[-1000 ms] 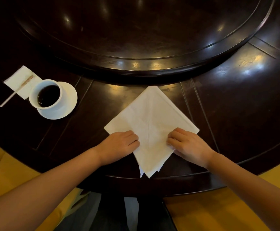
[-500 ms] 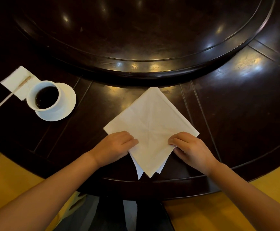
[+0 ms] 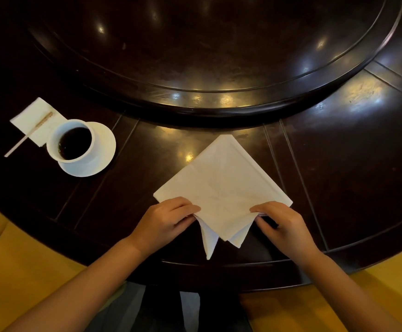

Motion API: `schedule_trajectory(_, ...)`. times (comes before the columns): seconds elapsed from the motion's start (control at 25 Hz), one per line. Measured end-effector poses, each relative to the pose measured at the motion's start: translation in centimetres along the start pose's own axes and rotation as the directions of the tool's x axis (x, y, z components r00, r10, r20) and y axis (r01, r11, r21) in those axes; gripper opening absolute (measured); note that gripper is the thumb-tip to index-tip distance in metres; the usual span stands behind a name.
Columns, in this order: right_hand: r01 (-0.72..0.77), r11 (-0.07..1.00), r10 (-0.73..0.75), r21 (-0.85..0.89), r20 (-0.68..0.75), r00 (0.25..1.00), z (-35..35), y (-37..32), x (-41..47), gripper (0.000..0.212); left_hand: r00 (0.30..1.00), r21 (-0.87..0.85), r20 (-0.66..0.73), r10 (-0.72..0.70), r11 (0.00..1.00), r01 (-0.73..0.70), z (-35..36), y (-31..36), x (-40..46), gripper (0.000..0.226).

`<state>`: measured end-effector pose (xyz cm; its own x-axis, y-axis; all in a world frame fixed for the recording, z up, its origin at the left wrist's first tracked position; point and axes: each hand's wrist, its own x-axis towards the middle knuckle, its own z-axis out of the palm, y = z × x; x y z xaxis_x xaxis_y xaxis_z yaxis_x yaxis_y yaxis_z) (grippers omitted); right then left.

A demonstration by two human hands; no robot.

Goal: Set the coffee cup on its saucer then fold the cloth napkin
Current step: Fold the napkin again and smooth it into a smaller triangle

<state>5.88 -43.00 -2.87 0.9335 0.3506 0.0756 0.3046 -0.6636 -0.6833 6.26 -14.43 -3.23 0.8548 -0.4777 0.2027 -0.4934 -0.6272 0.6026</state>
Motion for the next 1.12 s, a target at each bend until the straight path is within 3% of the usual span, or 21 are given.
schedule_trajectory(0.24,-0.052,0.986,0.075,0.156,-0.146,0.986,-1.5,-2.4,-0.1,0.018,0.926,-0.279,-0.173,-0.336,0.918,0.281,-2.4,3.2,0.5,0.019)
schedule_trajectory(0.56,-0.266,0.962,0.235,-0.060,-0.313,0.920,0.3,-1.2,3.9,0.023,0.738,-0.171,-0.294,-0.607,0.793,0.585,1.1,2.8,4.5,0.018)
schedule_trajectory(0.76,-0.467,0.880,0.437,-0.090,-0.237,0.868,1.3,0.5,5.3,0.013,0.748,-0.041,-0.324,-0.579,0.799,0.600,3.4,2.2,6.9,0.016)
schedule_trajectory(1.12,-0.403,0.889,0.328,-0.217,-0.310,0.892,1.8,1.6,6.7,0.010,0.727,0.096,-0.451,-0.517,0.782,0.616,5.7,0.7,7.3,0.013)
